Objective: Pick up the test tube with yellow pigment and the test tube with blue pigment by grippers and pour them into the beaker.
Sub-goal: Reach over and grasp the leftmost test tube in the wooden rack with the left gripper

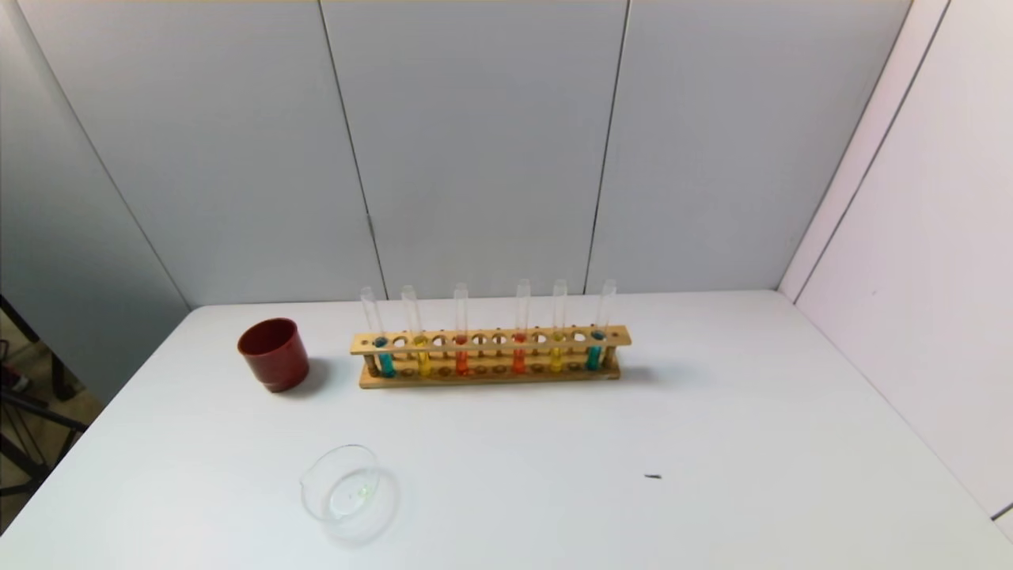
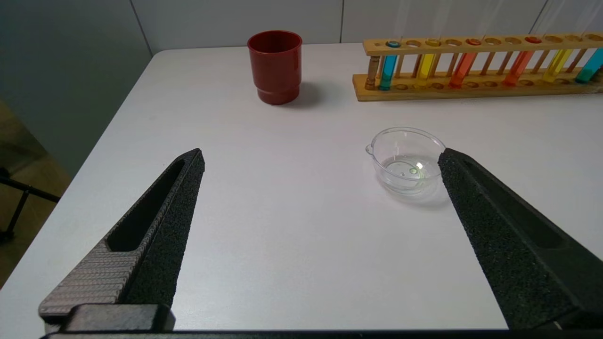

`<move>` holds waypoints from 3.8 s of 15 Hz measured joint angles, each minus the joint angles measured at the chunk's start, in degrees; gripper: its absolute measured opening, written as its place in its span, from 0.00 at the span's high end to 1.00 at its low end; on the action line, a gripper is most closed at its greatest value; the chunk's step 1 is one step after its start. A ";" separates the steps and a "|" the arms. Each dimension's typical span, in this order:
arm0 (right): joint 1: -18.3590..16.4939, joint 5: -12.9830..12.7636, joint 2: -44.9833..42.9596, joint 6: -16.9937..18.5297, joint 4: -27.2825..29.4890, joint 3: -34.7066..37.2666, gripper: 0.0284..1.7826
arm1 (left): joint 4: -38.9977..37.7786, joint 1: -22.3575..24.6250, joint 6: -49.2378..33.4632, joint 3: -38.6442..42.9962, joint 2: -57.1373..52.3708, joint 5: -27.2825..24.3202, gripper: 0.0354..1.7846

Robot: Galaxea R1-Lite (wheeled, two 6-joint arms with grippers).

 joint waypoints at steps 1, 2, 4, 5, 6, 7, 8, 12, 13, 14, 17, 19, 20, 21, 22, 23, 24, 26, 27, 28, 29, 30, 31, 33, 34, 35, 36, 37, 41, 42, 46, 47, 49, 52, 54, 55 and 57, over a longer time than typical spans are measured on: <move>-0.01 0.00 0.00 0.00 0.00 0.00 0.02 | 0.00 0.00 0.05 0.00 0.00 0.00 0.02; -0.01 0.02 0.00 0.00 0.02 0.00 0.02 | -0.01 0.00 0.00 0.00 0.00 0.00 0.02; 0.00 0.02 0.00 0.02 0.00 0.00 0.02 | -0.04 0.00 -0.01 0.00 0.00 0.00 0.02; -0.01 0.00 0.00 0.02 0.02 0.00 0.02 | 0.02 0.00 0.05 0.00 0.00 0.00 0.02; -0.01 0.02 0.00 0.00 0.00 0.00 0.02 | 0.18 0.00 0.30 -0.02 0.00 0.00 0.02; -0.01 0.00 0.00 0.00 0.00 0.00 0.02 | 0.07 0.00 0.57 -0.02 0.00 0.00 0.02; -0.01 0.00 0.00 0.00 0.00 0.00 0.02 | 0.10 0.00 0.71 -0.11 0.00 0.11 0.02; -0.01 0.02 0.00 0.02 0.02 0.00 0.02 | 3.32 -0.02 1.52 -4.68 0.68 -0.27 0.02; -0.01 0.00 0.00 0.02 0.02 0.00 0.02 | 4.63 -0.05 1.55 -7.00 1.84 -0.21 0.02; 0.00 0.00 0.00 0.00 0.00 0.00 0.02 | 5.46 -0.07 1.55 -9.09 3.61 -0.16 0.02; -0.01 0.00 0.00 0.00 0.00 0.00 0.02 | 3.67 -0.43 1.41 -14.98 11.98 -1.54 0.02; -0.01 0.00 0.00 0.02 0.00 0.00 0.02 | -0.67 -0.59 1.41 -17.93 19.31 -2.01 0.02; -0.01 0.02 0.00 0.00 0.00 0.00 0.02 | -3.12 -0.62 1.48 -19.15 23.11 -2.15 0.02; -0.01 0.02 0.00 0.02 0.00 0.00 0.02 | -5.68 -0.62 1.52 -20.36 27.39 -2.26 0.02; -0.01 0.02 0.00 0.00 0.00 0.00 0.02 | -8.08 -0.69 1.58 -21.30 31.52 -2.47 0.02; -0.01 0.00 0.00 0.00 0.00 0.00 0.02 | -10.84 -0.95 1.58 -22.02 36.18 -2.95 0.02; -0.01 0.02 0.00 0.00 0.00 0.00 0.02 | -13.93 -1.37 1.66 -22.56 40.73 -3.47 0.02; -0.01 0.00 0.00 0.02 0.00 0.00 0.02 | -21.07 -2.57 2.05 -23.42 50.77 -3.99 0.02; -0.01 0.02 0.00 0.02 0.00 0.00 0.02 | -25.44 -3.10 2.33 -23.92 56.66 -4.11 0.02; -0.01 0.00 0.00 0.00 0.00 0.00 0.02 | -29.75 -3.51 2.57 -24.50 62.23 -4.16 0.02; -0.01 0.02 0.00 0.02 0.00 0.00 0.02 | -33.96 -3.86 2.74 -25.16 67.85 -4.22 0.02; -0.04 0.00 0.00 0.02 0.02 0.00 0.02 | -38.84 -4.21 2.85 -26.15 73.81 -4.21 0.02; -0.01 0.02 0.00 0.02 0.00 0.00 0.02 | -42.98 -4.58 2.94 -27.01 79.21 -3.99 0.02; -0.01 0.02 0.00 0.02 0.02 0.00 0.02 | -51.33 -6.02 3.07 -29.05 89.77 -2.63 0.02; -0.01 0.02 0.00 0.02 0.00 0.00 0.02 | -55.41 -7.07 3.13 -30.10 94.51 -1.67 0.02; -0.01 0.00 0.00 0.02 0.00 0.00 0.02 | -59.38 -8.36 3.23 -31.31 98.98 -0.41 0.02; -0.01 0.00 0.00 0.02 0.00 0.00 0.02 | -63.32 -9.94 3.46 -32.68 103.36 1.32 0.02; -0.01 0.02 0.00 0.02 0.00 0.00 0.02 | -66.29 -11.36 3.68 -34.10 106.84 2.94 0.02; -0.01 0.00 0.00 0.02 0.00 0.00 0.02 | -68.75 -14.54 3.68 -38.01 114.55 4.93 0.02; 0.00 0.00 0.00 0.02 0.02 0.00 0.02 | -68.84 -14.92 3.57 -38.06 115.30 4.96 0.02; 0.00 0.00 0.00 0.02 0.00 0.00 0.02 | -69.17 -15.34 3.23 -37.56 116.65 4.99 0.02; 0.00 0.00 0.00 0.02 0.02 0.00 0.02 | -69.15 -15.45 3.24 -37.29 116.70 5.01 0.02; -0.01 0.00 0.00 0.02 0.00 0.00 0.02 | -69.17 -15.73 3.27 -37.12 116.72 5.12 0.02; -0.01 0.02 0.00 0.00 0.00 0.00 0.02 | -69.19 -15.81 3.29 -37.34 116.72 5.23 0.02; 0.00 0.00 0.00 0.00 0.00 0.00 0.02 | -69.28 -15.81 3.27 -37.34 116.59 5.21 0.05; 0.00 0.00 0.00 0.02 0.00 0.00 0.02 | -69.63 -15.81 3.34 -37.16 116.53 5.17 0.09; 0.00 0.02 0.00 0.00 0.00 0.00 0.02 | -71.78 -15.81 3.46 -37.12 116.64 5.23 0.22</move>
